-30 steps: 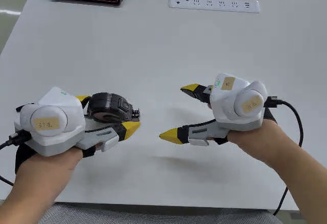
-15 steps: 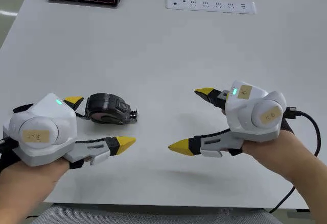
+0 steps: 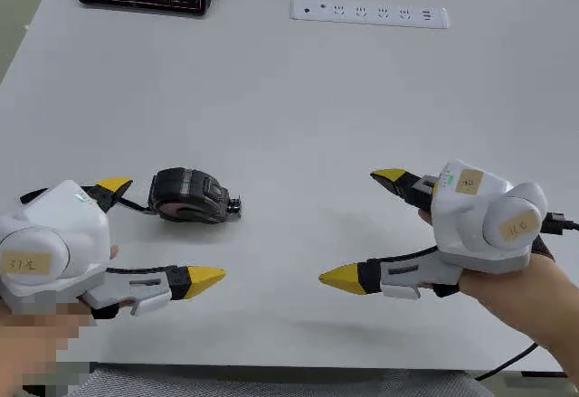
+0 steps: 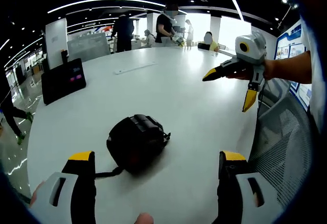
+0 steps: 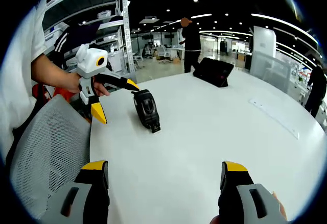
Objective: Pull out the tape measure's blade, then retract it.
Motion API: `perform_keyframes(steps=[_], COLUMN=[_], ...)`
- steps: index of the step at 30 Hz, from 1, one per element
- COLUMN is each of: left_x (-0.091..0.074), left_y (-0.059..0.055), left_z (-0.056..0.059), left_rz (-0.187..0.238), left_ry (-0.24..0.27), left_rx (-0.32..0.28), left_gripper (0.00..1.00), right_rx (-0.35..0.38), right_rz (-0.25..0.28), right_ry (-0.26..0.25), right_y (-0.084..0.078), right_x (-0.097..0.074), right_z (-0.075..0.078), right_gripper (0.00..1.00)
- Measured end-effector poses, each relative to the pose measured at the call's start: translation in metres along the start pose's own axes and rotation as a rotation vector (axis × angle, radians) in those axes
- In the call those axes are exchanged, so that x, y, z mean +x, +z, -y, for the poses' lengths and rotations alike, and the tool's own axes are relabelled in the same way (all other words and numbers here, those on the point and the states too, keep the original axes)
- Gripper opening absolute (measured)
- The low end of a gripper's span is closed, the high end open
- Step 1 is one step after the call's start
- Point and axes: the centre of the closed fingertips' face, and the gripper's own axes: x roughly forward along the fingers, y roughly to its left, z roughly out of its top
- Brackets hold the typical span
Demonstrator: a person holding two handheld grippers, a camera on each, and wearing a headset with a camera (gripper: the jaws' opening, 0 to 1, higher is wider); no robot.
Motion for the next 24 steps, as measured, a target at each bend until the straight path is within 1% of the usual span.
perform_keyframes(steps=[2, 8, 15, 18, 24], left_x=[-0.001, -0.007, -0.011, -0.012, -0.014], left_y=[0.000, -0.002, -0.006, -0.010, -0.013], left_z=[0.003, 0.008, 0.009, 0.009, 0.010], left_rz=[0.000, -0.007, -0.009, -0.018, -0.029], left_ry=[-0.016, -0.046, -0.060, -0.060, -0.067], left_rx=[-0.002, 0.027, 0.043, 0.066, 0.084], left_gripper=[0.99, 0.99, 0.99, 0.99, 0.99], right_rx=[0.006, 0.012, 0.028, 0.038, 0.052], right_rz=[0.002, 0.003, 0.020, 0.028, 0.022], right_ry=[-0.008, -0.023, -0.034, -0.035, -0.033], right_y=[-0.002, -0.005, -0.006, -0.007, -0.014], right_x=[-0.003, -0.008, -0.015, -0.017, -0.023], right_z=[0.002, 0.003, 0.005, 0.005, 0.002], right_gripper=[0.90, 0.93, 0.96, 0.97, 0.97])
